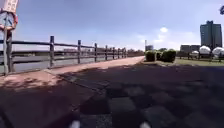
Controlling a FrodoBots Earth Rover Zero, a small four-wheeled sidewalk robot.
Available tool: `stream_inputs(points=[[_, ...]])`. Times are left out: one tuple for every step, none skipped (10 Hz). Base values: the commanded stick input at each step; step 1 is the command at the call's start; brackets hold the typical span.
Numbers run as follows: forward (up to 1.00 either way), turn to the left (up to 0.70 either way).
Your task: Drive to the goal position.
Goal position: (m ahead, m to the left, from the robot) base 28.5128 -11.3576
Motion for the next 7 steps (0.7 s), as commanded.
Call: stream_inputs(points=[[0.7, 0.0], [0.7, 0.0], [0.7, 0.0], [0.7, 0.0], [0.7, 0.0], [0.7, 0.0], [0.7, 0.0]])
